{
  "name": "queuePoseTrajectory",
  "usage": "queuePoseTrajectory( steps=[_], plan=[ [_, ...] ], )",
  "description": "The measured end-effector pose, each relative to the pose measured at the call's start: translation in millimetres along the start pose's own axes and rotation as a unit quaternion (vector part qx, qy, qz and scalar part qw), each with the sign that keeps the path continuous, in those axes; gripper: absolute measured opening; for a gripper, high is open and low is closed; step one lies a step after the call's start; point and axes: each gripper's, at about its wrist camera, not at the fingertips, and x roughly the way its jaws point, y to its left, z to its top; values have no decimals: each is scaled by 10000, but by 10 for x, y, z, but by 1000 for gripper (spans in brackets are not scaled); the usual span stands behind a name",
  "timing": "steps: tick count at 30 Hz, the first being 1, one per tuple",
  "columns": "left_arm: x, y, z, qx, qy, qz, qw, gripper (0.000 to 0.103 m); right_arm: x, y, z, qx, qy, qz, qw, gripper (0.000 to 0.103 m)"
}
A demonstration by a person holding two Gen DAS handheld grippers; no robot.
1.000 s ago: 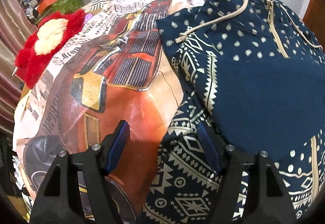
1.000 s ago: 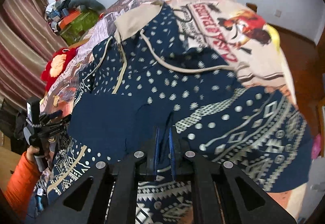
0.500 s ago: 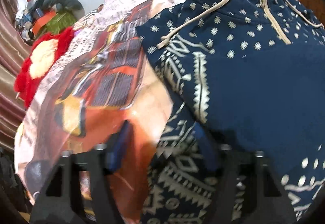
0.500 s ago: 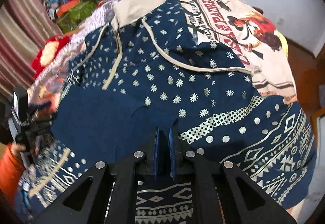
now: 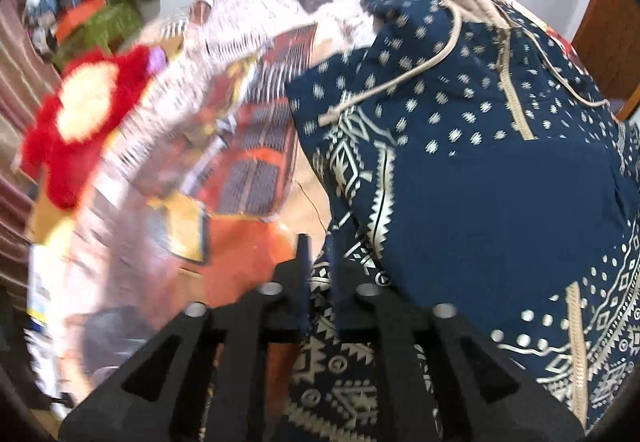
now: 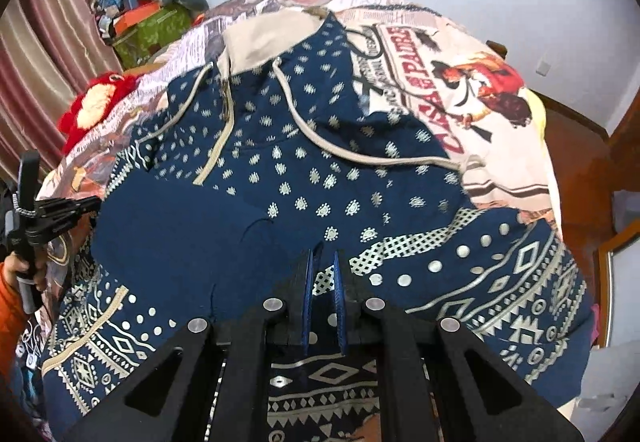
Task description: Fold large clothes
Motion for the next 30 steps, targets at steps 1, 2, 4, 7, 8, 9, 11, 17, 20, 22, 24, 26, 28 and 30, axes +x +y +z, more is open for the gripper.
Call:
queuePoseTrajectory(
  steps=[1,2,4,7,8,9,11,17,20,22,24,26,28,30],
  plan=[
    [-88,-60,76,99,67,38,9999,55,-48,-7,-7,2,-62,-25,10000,7],
    [-136,-96,115,130,57,53,9999,77,-108,-17,-16,-2,-138,-54,9999,7],
    [-298,-196,204,128,-225,161,9995,79,-231,-23,-43,-28,-278,-131,9995,7],
    [-449,-512,335,312,-324,-127,9989,79,-418,-24,-98,-95,-471,-147,9987,7],
    [-462,-687,378,357,-281,-388,9982,79,-466,-27,-111,-108,-525,-143,9985,7],
    [-456,-856,400,400,-223,-595,9972,79,-517,-36,-129,-118,-577,-139,9982,7],
    [-417,-1159,415,506,-70,-887,9947,79,-632,-63,-175,-118,-706,-131,9974,7],
    [-96,-2253,449,761,592,-1746,9799,79,-862,-185,-293,-110,-975,-206,9950,7],
    [8,-2670,430,1178,765,-1716,9751,79,-961,-296,-371,-45,-1120,-280,9933,7],
    [105,-2842,446,1254,849,-1556,9761,79,-1013,-382,-420,64,-1207,-289,9922,7],
    [155,-2869,501,1048,806,-1558,9789,79,-1045,-447,-459,138,-1262,-311,9914,7],
    [217,-2830,570,703,865,-1802,9773,73,-1081,-514,-505,176,-1338,-377,9901,7],
    [246,-2779,621,502,830,-1877,9774,51,-1107,-558,-523,177,-1413,-416,9889,7],
    [245,-2730,667,557,765,-1783,9794,29,-1139,-584,-533,180,-1482,-431,9878,7]
  ],
)
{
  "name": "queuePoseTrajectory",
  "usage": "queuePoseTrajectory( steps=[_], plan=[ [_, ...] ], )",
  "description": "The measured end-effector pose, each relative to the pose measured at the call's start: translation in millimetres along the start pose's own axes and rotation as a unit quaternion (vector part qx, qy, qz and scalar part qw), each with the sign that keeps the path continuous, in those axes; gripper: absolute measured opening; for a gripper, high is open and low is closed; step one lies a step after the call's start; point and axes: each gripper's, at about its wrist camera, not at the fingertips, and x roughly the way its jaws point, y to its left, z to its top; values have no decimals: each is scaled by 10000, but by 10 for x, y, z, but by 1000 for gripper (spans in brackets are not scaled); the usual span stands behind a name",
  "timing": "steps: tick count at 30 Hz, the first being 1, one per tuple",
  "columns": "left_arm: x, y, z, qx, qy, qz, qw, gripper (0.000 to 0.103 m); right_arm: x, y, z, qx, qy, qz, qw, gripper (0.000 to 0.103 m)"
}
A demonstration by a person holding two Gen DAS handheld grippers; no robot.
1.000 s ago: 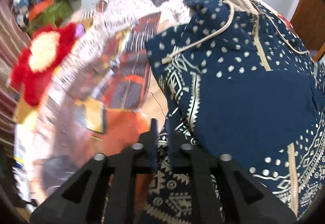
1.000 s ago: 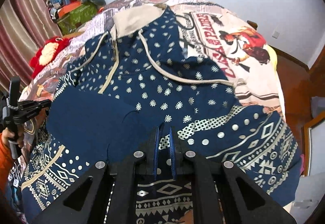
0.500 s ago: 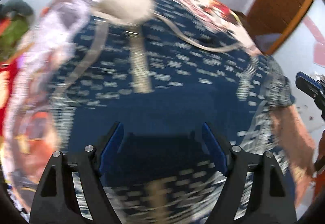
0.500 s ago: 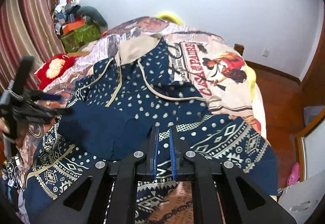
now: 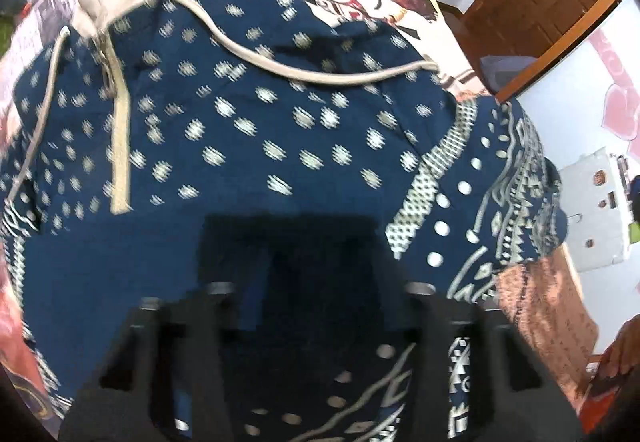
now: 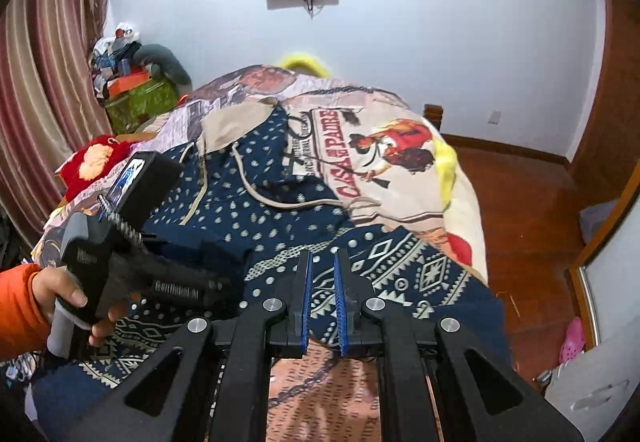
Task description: Fold large clothes
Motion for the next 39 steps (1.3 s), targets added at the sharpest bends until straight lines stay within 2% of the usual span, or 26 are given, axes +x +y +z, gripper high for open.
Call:
queuePoseTrajectory(
  steps=[1,2,5,9,10,11,12,13,14,16,19,21,25,27,29,32,34,37,39],
  plan=[
    [-29,32,6,-58,-21,-15,10000,19,-27,-19,1,15,-67,12,10000,7],
    [-42,63,7,-105,-34,-11,9999,15,-43,-32,4,36,-116,31,9999,7],
    [-180,154,4,-193,-189,-44,9996,13,-123,-70,13,134,-321,104,9993,7],
    [-427,83,58,-60,-509,-54,9987,13,-229,-45,40,110,-734,78,9972,8],
    [-527,17,94,33,-629,-130,9979,13,-277,-31,42,77,-871,79,9961,22],
    [-572,-20,151,78,-698,-163,9974,13,-317,-20,42,66,-977,82,9952,60],
    [-648,-92,194,149,-801,-220,9964,13,-356,-9,42,62,-1094,109,9939,80],
    [-719,-105,208,197,-863,-282,9957,13,-432,0,27,69,-1367,198,9904,96],
    [-753,-169,250,250,-913,-345,9949,13,-526,13,5,54,-1694,311,9850,96],
    [-757,-304,335,343,-927,-377,9944,13,-627,71,13,-27,-1903,259,9814,96],
    [-609,-455,451,380,-852,-412,9948,14,-607,97,74,-102,-1710,32,9852,96],
    [-415,-525,507,360,-676,-488,9959,14,-577,61,83,-59,-1564,-80,9876,96],
    [-59,-563,515,169,-327,-397,9985,17,-529,-109,55,83,-1278,-279,9914,96],
    [37,-527,474,76,-88,-465,9988,23,-522,-189,22,144,-1103,-356,9932,96],
    [5,-482,425,137,24,-494,9987,38,-481,-256,-2,181,-907,-422,9948,96],
    [-249,-388,342,373,-169,-301,9987,56,-336,-286,-23,205,-518,-416,9976,96],
    [-499,-266,258,598,-437,-83,9972,62,-191,-248,-23,164,-216,-300,9992,96],
    [-888,68,68,780,-836,305,9930,72,32,-134,-2,109,73,-60,9999,96],
    [-1079,415,-129,737,-1006,712,9896,76,171,-63,22,97,206,66,9997,96]
  ],
)
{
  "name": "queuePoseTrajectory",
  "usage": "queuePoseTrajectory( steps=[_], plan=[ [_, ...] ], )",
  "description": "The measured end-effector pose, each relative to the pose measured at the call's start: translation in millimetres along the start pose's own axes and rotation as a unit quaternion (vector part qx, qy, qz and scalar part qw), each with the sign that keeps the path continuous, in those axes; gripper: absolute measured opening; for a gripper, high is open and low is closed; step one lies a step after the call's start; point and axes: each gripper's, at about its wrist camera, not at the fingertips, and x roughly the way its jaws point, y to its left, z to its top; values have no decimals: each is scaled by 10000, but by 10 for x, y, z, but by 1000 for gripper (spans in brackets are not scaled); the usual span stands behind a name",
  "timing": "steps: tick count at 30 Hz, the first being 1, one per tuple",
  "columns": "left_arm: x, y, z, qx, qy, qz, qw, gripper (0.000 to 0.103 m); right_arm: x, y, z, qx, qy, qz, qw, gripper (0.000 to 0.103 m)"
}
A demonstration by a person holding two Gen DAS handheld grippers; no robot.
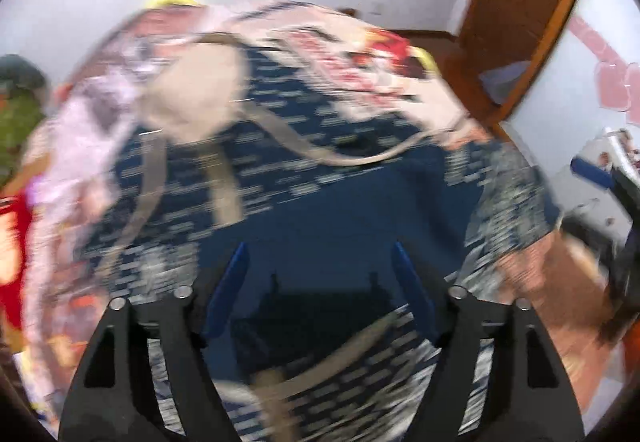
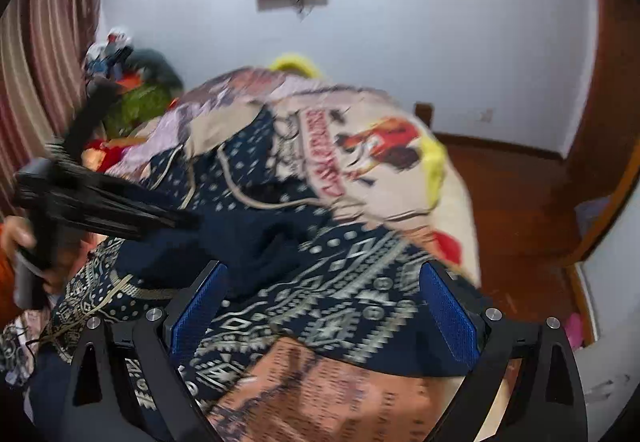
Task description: Fold large clothes
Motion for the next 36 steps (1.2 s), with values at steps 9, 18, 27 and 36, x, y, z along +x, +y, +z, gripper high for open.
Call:
queuePoseTrajectory(
  steps=[9,18,27,36],
  plan=[
    [94,1446,-1245,-579,969,1299,9851,78,847,183,193,225,843,391,9954,85],
    [470,1668,-1693,-355,922,1745,9797,78,1338,369,187,237,1334,254,9905,54],
    [797,1652,-1342,-685,376,2344,9690,63,1306,533,216,-258,1195,-29,9925,34],
    [474,1888,-1376,-1547,-74,2739,9492,31,1318,536,168,-369,1083,-54,9934,13]
  ],
)
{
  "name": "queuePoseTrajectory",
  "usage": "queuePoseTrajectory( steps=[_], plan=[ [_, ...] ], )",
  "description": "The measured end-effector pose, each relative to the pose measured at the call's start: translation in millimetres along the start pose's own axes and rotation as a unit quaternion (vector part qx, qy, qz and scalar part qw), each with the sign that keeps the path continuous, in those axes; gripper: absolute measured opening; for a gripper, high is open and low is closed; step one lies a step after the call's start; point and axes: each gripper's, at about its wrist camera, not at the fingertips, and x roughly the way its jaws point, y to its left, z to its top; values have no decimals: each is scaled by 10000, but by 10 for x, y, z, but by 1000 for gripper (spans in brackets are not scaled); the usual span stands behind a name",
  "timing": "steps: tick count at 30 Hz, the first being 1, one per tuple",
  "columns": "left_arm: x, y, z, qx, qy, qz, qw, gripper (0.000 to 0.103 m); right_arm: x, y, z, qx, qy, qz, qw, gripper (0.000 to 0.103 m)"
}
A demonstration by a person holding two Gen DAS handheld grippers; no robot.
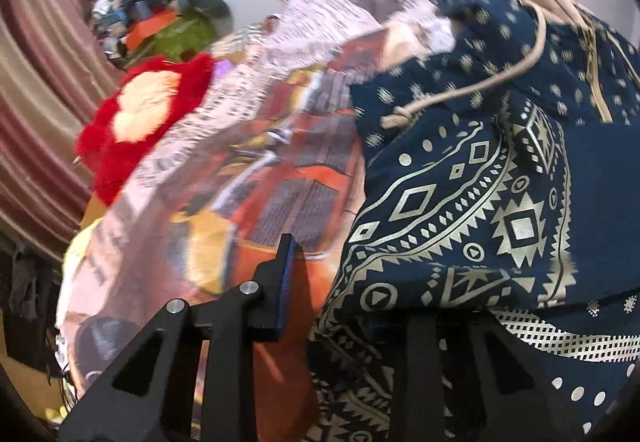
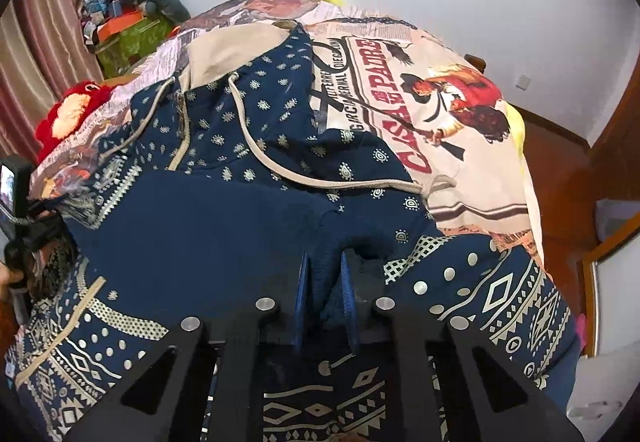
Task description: Fold large clothes
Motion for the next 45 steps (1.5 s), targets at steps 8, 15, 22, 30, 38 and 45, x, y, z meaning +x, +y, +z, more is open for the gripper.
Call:
queuePoseTrajectory(
  steps=[8,15,22,30,38,45],
  plan=[
    [-111,62,-137,249,424,-501,9975,46,59,-42,0,143,162,-88,9997,13],
    [-491,342,-132,-83,480,-1057,9932,54,-287,-73,-9,314,-6,-86,9995,16],
    [-1015,297,101,-115,-47,-1271,9918,67,-1013,-217,-147,652,-915,-50,9937,75],
    [-1328,-412,397,344,-260,-1711,9843,77,-1559,-671,-434,1339,-1035,-302,9851,77],
    [-1242,-1434,514,959,40,-2274,9691,77,-1518,-1674,-1064,2826,-429,-324,9577,77],
    [-1011,-2025,478,1332,428,-2407,9605,77,-1178,-2162,-1471,3841,-20,149,9232,77]
  ],
)
